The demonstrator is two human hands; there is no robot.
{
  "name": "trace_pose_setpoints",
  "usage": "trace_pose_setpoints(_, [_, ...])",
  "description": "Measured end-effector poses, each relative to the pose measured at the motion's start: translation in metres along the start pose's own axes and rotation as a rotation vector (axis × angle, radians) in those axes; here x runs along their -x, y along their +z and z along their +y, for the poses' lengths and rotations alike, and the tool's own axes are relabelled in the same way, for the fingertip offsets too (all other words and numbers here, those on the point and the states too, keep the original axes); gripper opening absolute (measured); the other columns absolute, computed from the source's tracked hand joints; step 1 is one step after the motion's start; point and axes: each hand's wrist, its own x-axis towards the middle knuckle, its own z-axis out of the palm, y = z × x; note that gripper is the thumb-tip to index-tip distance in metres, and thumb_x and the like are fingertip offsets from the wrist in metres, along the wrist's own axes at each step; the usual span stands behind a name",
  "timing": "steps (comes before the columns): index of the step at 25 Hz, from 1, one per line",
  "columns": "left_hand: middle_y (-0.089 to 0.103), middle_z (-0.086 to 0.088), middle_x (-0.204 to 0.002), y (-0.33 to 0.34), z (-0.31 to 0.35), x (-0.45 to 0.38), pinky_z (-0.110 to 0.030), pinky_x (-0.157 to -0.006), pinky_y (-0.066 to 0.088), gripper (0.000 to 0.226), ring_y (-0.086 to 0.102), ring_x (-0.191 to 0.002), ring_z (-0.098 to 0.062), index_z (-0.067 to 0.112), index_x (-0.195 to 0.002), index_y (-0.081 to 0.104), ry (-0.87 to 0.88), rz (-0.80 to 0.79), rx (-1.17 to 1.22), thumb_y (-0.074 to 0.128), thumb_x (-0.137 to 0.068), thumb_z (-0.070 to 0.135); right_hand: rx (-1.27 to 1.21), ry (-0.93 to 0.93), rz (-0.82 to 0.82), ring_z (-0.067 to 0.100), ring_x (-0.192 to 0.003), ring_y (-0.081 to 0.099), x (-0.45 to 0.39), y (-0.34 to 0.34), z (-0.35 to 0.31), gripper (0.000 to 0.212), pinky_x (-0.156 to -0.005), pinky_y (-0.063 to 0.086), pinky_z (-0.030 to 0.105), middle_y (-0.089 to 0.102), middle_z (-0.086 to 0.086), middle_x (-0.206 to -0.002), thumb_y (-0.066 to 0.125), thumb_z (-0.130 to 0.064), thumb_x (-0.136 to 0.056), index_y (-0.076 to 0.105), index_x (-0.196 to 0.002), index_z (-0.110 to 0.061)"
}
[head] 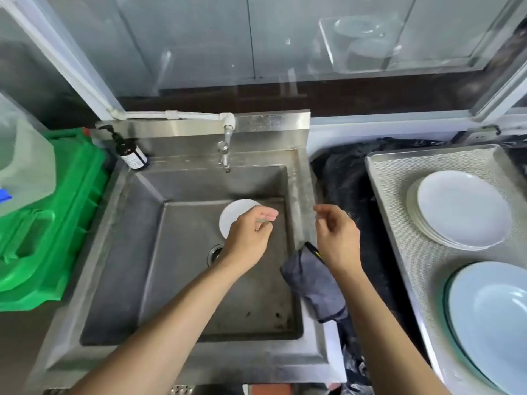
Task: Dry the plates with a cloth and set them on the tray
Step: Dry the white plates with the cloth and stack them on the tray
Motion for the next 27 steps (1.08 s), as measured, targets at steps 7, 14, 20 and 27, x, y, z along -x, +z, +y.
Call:
trace_pose_setpoints(7, [0.070,0.018,-0.105,-0.096,-0.094,-0.009,-0.006,-0.061,0.041,0.036,0.057,-0.071,0.004,0.031,-0.103,0.069,-0.091,-0.048,-0.029,0.048,-0.091,0.004,0.005,0.103,-0.004,0.022,-0.095,0.070,0.035,0.119,-0.017,0.021,-0.087,0.054,0.036,0.075,0.001,-0.103,0.060,-0.010,-0.095,0.072,-0.111,-0.017])
trace_pose_setpoints(14, [0.072,0.012,-0.106,-0.114,-0.179,-0.049,-0.002,-0.077,0.041,0.032,0.061,-0.094,0.012,0.020,-0.108,0.070,-0.170,-0.027,-0.001,0.053,-0.092,-0.002,0.039,0.171,-0.055,0.004,-0.082,0.063,0.016,0.194,0.012,0.025,-0.070,0.040,0.002,0.073,-0.006,-0.099,0.059,-0.010,-0.095,0.072,-0.106,-0.029])
trace_pose_setpoints(20, [0.073,0.007,-0.106,-0.073,-0.266,-0.111,-0.033,-0.089,0.056,0.041,0.068,-0.101,-0.012,0.028,-0.100,0.070,-0.251,0.021,0.113,0.053,-0.090,-0.008,-0.076,0.347,-0.093,0.009,-0.089,0.070,-0.030,0.256,0.088,0.025,-0.075,0.053,0.013,0.074,-0.005,-0.103,0.057,-0.011,-0.098,0.072,-0.111,-0.027])
trace_pose_setpoints(27, [0.059,0.027,-0.111,-0.026,-0.358,-0.184,-0.008,-0.076,0.045,0.042,0.062,-0.096,0.001,0.026,-0.131,0.058,-0.375,0.071,0.092,0.055,-0.094,0.006,-0.019,0.454,0.022,0.017,-0.110,0.059,-0.087,0.329,0.168,0.041,-0.088,0.041,0.026,0.063,-0.008,-0.111,0.054,-0.014,-0.099,0.060,-0.138,-0.021])
